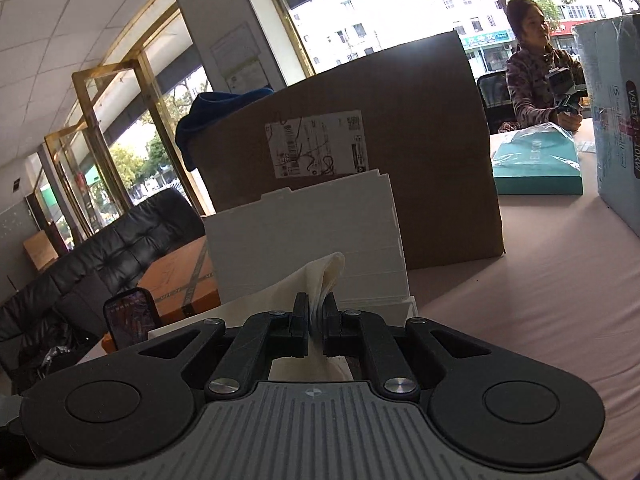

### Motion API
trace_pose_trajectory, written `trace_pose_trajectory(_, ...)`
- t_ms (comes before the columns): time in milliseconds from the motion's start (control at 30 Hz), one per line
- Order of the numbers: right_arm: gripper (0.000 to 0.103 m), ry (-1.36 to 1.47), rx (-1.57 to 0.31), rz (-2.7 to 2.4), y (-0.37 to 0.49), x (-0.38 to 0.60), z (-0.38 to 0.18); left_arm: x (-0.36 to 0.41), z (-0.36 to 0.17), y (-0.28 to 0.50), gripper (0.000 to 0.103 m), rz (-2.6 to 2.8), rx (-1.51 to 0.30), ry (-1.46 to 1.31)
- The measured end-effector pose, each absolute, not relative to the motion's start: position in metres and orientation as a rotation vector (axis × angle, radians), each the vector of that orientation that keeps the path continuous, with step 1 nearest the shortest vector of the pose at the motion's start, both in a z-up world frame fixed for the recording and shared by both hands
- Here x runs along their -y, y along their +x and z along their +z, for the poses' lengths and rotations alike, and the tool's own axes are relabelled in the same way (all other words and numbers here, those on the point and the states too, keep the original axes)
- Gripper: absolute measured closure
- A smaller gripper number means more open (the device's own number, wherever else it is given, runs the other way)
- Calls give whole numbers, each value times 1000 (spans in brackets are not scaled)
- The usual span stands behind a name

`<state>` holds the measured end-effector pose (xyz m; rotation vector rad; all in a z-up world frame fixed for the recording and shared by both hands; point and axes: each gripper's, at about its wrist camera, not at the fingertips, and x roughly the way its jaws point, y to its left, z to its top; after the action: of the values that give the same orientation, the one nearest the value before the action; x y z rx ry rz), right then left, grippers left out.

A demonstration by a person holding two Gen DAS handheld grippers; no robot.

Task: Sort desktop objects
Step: 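Lift the white napkin with the left gripper toward the white box, then lower the white napkin into the white box and open the left gripper, then withdraw the left gripper from the white box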

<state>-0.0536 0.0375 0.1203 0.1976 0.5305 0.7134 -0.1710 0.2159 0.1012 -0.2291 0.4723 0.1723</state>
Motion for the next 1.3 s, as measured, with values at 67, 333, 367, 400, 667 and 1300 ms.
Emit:
trace_pose_trajectory(67,97,160,-547,688,-45,-44,115,-218,96,-166,100,160,-488,-234)
trace_pose_trajectory(333,97,88,-567,637,-29,-54,99,-226,88,-145,88,121,-513,-203)
trace_pose_trajectory(367,97,86,-575,637,-30,-55,98,-228,88,-145,82,117,-519,-204)
trace_pose_trajectory(400,97,84,-589,638,-30,-54,97,-231,92,-149,78,110,-507,-208)
trace_pose_trajectory(667,97,-31,-601,620,-31,-68,102,-238,144,-174,19,86,-282,-247)
trace_pose_trajectory(1300,91,-106,-504,718,-49,-69,126,-267,117,-149,59,-5,-262,-398)
